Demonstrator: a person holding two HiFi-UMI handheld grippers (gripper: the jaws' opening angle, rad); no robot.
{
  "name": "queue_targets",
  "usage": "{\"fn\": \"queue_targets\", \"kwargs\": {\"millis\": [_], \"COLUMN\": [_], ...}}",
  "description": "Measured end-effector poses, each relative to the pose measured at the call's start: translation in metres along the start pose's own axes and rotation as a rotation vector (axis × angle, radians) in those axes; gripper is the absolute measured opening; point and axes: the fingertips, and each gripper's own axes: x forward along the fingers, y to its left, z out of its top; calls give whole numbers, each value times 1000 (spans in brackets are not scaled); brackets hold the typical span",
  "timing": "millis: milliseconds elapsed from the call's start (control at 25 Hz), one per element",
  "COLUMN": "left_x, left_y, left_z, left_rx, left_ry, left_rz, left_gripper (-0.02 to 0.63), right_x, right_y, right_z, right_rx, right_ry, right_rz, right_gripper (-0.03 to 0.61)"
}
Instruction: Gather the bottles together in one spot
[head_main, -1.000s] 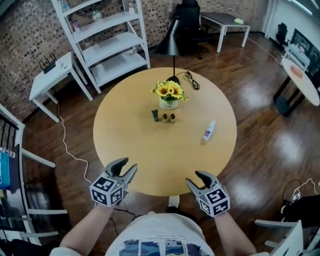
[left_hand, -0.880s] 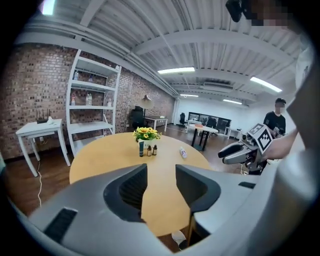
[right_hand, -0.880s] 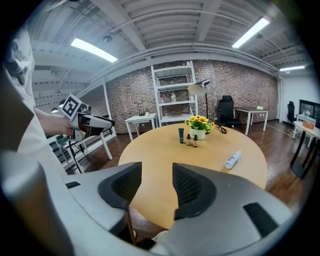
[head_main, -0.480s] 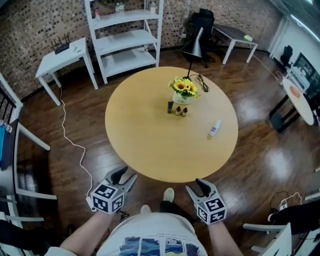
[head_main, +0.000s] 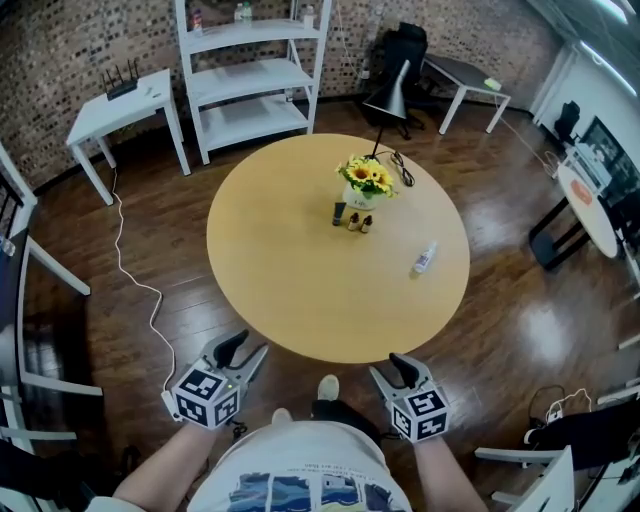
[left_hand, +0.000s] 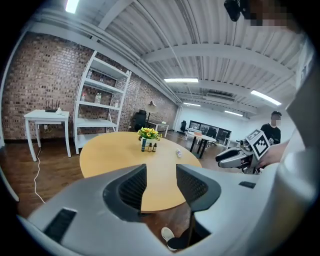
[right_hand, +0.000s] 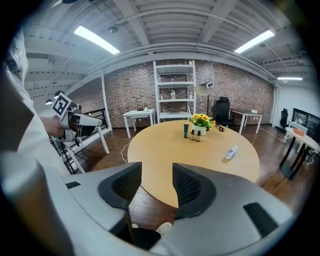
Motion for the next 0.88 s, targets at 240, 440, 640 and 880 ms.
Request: {"fn": "queue_targets", "kwargs": {"millis": [240, 440, 640, 880], "left_x": [40, 87, 133, 192], "left_y": [5, 1, -8, -17], "left_z": [-1, 17, 37, 49], "left_rx": [-6, 0, 3, 29], "left_ry": [49, 63, 85, 122], "left_rz": [-26, -20, 5, 48], "left_gripper": [163, 163, 161, 162], "right_x": [21, 45, 75, 123], "right_y": [-51, -127, -215, -310], "right_z": [-4, 2, 7, 2], "right_rx": [61, 65, 104, 185], "right_ry": [10, 16, 27, 42], "right_rz": [-46, -92, -138, -179], "right_gripper": [218, 219, 245, 253]}}
